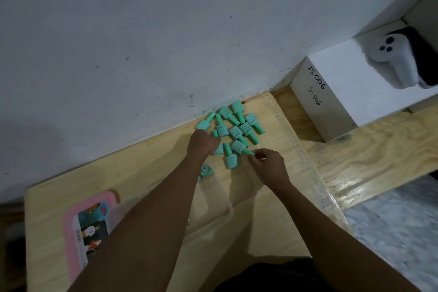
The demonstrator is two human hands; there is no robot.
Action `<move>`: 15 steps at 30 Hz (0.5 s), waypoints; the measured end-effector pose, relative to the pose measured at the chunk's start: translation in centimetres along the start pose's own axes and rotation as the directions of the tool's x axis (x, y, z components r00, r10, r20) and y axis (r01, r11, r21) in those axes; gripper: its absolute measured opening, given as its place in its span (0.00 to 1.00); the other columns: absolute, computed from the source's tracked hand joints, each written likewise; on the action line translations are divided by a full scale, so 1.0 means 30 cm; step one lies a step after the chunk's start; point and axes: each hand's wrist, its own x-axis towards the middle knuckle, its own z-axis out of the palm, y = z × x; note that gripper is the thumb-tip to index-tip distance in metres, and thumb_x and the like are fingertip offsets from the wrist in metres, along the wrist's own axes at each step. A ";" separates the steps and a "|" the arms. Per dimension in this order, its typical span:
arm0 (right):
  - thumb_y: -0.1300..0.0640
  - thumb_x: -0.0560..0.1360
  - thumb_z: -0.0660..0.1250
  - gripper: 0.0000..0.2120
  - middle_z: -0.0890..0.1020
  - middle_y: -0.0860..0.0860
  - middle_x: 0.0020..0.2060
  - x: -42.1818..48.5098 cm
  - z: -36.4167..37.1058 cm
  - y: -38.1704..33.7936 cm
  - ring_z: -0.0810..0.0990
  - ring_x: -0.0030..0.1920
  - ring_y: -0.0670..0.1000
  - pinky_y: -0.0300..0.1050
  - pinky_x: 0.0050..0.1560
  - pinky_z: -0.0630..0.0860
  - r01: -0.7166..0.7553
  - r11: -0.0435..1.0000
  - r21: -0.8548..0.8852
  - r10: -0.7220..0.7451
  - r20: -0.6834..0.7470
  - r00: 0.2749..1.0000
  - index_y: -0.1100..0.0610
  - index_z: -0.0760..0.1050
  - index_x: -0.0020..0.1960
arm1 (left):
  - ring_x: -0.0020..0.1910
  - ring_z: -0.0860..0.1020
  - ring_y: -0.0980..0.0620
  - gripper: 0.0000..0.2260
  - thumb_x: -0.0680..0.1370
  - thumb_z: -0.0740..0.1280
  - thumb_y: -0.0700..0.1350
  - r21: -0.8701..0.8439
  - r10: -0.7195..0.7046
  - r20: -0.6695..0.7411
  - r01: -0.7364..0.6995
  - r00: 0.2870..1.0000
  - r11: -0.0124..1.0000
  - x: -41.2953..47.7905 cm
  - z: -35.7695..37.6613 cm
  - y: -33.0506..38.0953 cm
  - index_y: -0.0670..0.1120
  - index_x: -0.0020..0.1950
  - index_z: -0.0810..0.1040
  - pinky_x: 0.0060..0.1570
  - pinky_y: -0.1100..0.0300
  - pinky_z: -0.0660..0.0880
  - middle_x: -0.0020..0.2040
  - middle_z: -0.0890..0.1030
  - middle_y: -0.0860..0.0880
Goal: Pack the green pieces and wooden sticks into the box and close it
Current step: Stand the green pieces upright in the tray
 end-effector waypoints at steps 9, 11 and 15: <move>0.54 0.77 0.68 0.14 0.80 0.45 0.50 -0.074 -0.088 -0.102 0.78 0.46 0.35 0.26 0.41 0.75 0.253 0.949 0.189 -0.229 -0.140 0.963 0.57 0.78 0.60 | 0.38 0.75 0.51 0.10 0.76 0.68 0.48 -0.146 0.267 -0.274 -0.314 0.924 0.938 -0.145 -0.107 -0.031 0.41 0.44 0.81 0.39 0.59 0.71 0.40 0.80 0.48; 0.53 0.77 0.68 0.14 0.79 0.45 0.52 -0.103 -0.105 -0.141 0.79 0.47 0.37 0.26 0.43 0.75 0.350 0.919 0.182 -0.334 -0.113 0.936 0.56 0.78 0.61 | 0.37 0.74 0.52 0.09 0.76 0.68 0.49 -0.186 0.308 -0.354 -0.390 0.883 0.902 -0.194 -0.148 -0.053 0.44 0.46 0.80 0.40 0.61 0.69 0.44 0.79 0.50; 0.55 0.76 0.69 0.12 0.80 0.46 0.51 -0.173 -0.095 -0.198 0.79 0.45 0.41 0.29 0.42 0.75 0.572 0.816 0.081 -0.574 0.010 0.819 0.54 0.79 0.59 | 0.36 0.73 0.53 0.07 0.75 0.69 0.49 -0.212 0.341 -0.480 -0.484 0.808 0.849 -0.303 -0.209 -0.135 0.45 0.47 0.79 0.35 0.70 0.67 0.44 0.76 0.51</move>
